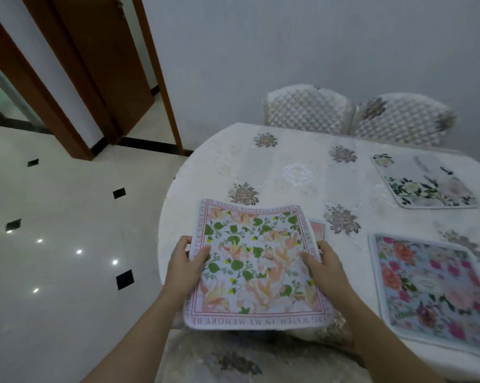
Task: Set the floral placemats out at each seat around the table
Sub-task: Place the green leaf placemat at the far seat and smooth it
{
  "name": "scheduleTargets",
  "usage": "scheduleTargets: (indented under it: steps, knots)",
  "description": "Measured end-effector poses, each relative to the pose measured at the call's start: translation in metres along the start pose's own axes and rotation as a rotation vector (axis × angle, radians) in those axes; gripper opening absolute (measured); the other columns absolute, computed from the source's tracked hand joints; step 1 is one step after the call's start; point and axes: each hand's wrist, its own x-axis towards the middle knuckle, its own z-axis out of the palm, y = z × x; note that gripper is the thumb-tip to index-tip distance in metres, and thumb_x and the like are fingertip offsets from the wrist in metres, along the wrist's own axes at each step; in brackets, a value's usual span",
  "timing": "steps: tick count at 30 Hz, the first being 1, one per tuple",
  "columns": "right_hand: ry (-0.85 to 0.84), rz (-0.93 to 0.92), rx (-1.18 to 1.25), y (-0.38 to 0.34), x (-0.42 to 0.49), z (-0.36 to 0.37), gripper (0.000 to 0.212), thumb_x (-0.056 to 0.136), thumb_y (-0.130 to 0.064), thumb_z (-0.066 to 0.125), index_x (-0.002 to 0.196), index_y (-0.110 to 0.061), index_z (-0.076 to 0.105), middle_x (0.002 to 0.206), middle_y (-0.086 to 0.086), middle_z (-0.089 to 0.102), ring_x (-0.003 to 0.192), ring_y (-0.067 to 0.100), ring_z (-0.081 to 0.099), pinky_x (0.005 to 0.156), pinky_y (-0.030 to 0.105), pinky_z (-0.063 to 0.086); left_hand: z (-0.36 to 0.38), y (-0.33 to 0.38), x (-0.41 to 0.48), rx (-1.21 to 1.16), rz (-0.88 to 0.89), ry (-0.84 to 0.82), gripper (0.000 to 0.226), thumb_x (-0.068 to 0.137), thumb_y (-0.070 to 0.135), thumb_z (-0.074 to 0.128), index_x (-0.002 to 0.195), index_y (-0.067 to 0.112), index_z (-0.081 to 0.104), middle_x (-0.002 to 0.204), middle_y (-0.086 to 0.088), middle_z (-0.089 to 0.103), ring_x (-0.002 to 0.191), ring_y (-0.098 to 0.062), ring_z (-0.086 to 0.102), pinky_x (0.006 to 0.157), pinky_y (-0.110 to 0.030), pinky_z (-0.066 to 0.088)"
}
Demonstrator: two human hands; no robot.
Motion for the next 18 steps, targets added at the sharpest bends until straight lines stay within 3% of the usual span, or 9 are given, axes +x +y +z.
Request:
scheduleTargets:
  steps: [5, 10, 14, 18]
  knots:
    - [0.16, 0.038, 0.0, 0.001, 0.011, -0.011, 0.013, 0.098, -0.022, 0.057, 0.111, -0.023, 0.056, 0.101, 0.0, 0.07, 0.085, 0.019, 0.07, 0.076, 0.046, 0.06, 0.027, 0.009, 0.056, 0.031, 0.041, -0.135, 0.014, 0.096, 0.027, 0.063, 0.097, 0.018, 0.053, 0.093, -0.011, 0.076, 0.075, -0.026, 0.076, 0.069, -0.051, 0.062]
    - [0.262, 0.069, -0.008, 0.006, 0.026, -0.01, 0.009, 0.097, -0.024, 0.059, 0.101, -0.032, 0.056, 0.095, -0.001, 0.072, 0.077, 0.018, 0.072, 0.07, 0.046, 0.061, 0.047, 0.012, 0.101, 0.079, 0.102, -0.208, 0.009, 0.096, 0.028, 0.062, 0.095, 0.022, 0.056, 0.091, -0.007, 0.073, 0.079, -0.022, 0.073, 0.072, -0.051, 0.061]
    - [0.329, 0.088, -0.025, 0.009, 0.037, -0.015, 0.006, 0.096, -0.026, 0.06, 0.098, -0.03, 0.056, 0.094, -0.003, 0.071, 0.075, 0.009, 0.07, 0.066, 0.035, 0.061, 0.068, 0.015, 0.127, 0.058, 0.079, -0.25, 0.009, 0.097, 0.024, 0.062, 0.097, 0.016, 0.057, 0.092, -0.01, 0.073, 0.077, -0.023, 0.074, 0.072, -0.052, 0.061]
    - [0.347, 0.117, -0.007, 0.016, 0.062, -0.024, 0.006, 0.096, -0.026, 0.061, 0.1, -0.029, 0.058, 0.093, -0.004, 0.072, 0.079, 0.014, 0.072, 0.071, 0.044, 0.061, 0.092, 0.013, 0.155, 0.04, 0.048, -0.274, 0.006, 0.097, 0.023, 0.062, 0.096, 0.018, 0.057, 0.093, -0.012, 0.073, 0.082, -0.029, 0.074, 0.074, -0.055, 0.061]
